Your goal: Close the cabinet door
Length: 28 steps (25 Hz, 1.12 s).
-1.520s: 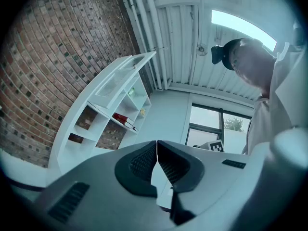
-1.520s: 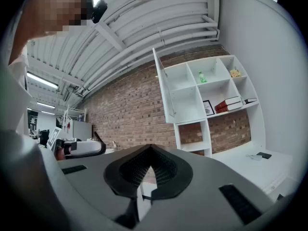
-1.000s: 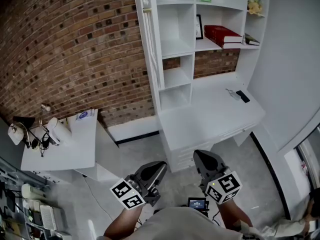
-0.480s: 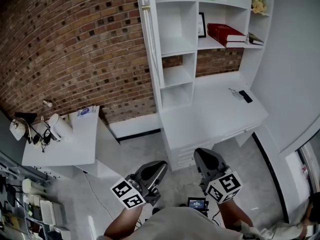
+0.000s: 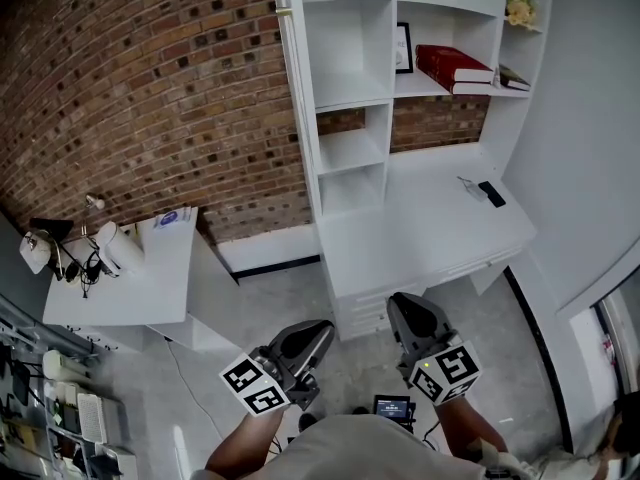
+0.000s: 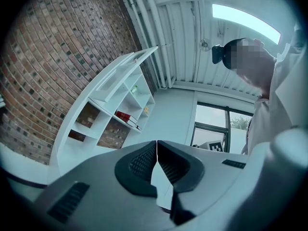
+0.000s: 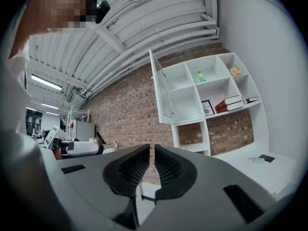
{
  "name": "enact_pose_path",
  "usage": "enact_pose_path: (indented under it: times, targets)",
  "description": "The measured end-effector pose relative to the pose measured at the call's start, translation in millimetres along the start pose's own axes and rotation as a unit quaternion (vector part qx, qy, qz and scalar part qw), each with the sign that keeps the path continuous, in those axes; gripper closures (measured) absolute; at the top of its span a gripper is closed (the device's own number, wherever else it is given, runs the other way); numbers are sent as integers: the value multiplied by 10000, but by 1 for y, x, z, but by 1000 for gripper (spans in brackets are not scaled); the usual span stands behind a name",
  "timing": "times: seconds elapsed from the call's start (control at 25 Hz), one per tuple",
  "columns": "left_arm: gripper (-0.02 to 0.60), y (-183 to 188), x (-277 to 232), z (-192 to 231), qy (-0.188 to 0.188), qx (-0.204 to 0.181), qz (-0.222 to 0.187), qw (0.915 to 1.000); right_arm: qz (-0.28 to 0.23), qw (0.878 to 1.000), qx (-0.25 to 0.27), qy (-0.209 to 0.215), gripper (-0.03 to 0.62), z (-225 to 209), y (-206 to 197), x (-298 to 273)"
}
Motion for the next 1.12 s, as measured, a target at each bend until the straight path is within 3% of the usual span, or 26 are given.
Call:
enact_pose_path:
  times: [0.44,0.84,1.12]
  targets:
    - [568,3,-22,7,52,-309,-90,9995,0,9990,110,433,562,-14,3,-24]
    - [568,21,-45,61,-114,-314,-124,9994,-73,9995,140,271,562,-30,-10,-77]
    - [568,46,-73,113,-442,-244,-81,9987,-292,9991,317,-5,562,-42,-6,-131]
Point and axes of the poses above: the fingertips, and each gripper's own axes: x backward along the fingers, z to its left, y out of its top, the point moved 1 cm from there along x, backward along the fingers, and after that the axes turned 15 degrees about -z, right-handed, at the moved point
